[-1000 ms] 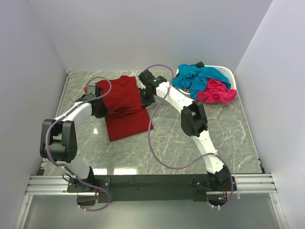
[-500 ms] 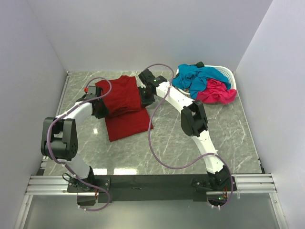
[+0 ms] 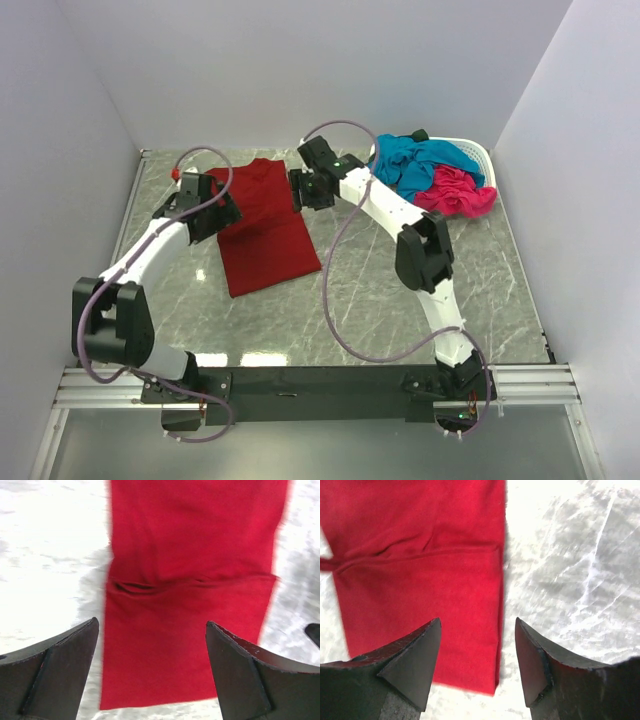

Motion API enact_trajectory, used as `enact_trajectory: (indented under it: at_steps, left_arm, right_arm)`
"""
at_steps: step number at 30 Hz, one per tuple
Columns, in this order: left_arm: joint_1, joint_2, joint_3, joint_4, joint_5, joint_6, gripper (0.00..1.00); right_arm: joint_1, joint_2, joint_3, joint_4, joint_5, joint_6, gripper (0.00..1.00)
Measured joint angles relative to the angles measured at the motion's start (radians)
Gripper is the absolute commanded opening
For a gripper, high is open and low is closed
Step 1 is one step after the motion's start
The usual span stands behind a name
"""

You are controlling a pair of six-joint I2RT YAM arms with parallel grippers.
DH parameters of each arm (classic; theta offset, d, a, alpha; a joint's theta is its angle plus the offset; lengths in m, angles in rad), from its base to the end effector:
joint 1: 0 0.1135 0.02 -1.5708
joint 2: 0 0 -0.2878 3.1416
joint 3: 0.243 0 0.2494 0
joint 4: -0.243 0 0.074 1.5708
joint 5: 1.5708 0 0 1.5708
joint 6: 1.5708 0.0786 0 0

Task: Fold and stack the t-shirts
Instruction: Fold the tshirt

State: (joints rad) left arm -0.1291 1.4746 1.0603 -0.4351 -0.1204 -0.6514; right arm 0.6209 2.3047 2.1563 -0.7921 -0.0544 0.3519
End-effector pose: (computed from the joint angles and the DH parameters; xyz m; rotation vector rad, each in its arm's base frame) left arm 0.3369 -0.0342 0.2433 -0.6786 2.3261 -0.2126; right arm 0.4456 0.3240 0.2276 -0.3675 2.5457 0.4538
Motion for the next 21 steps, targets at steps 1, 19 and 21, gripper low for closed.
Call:
enact_trajectory:
  at_steps: [1,19,21]
  left_arm:
    - [-0.018,-0.01,-0.002,0.003,0.001,-0.004,0.93]
    - [-0.349,0.2,-0.091,0.132,0.069,-0.092,0.95]
    - [-0.359,0.205,-0.091,0.141,0.066,-0.084,0.95]
  right_arm:
    - [0.0,-0.028,-0.029,0.008,-0.006,-0.004,0.67]
    - [0.082,-0.137,-0.483,0.07,-0.041,0.006,0.62]
    - [0.091,-0.151,-0.504,0.079,-0.036,0.012,0.62]
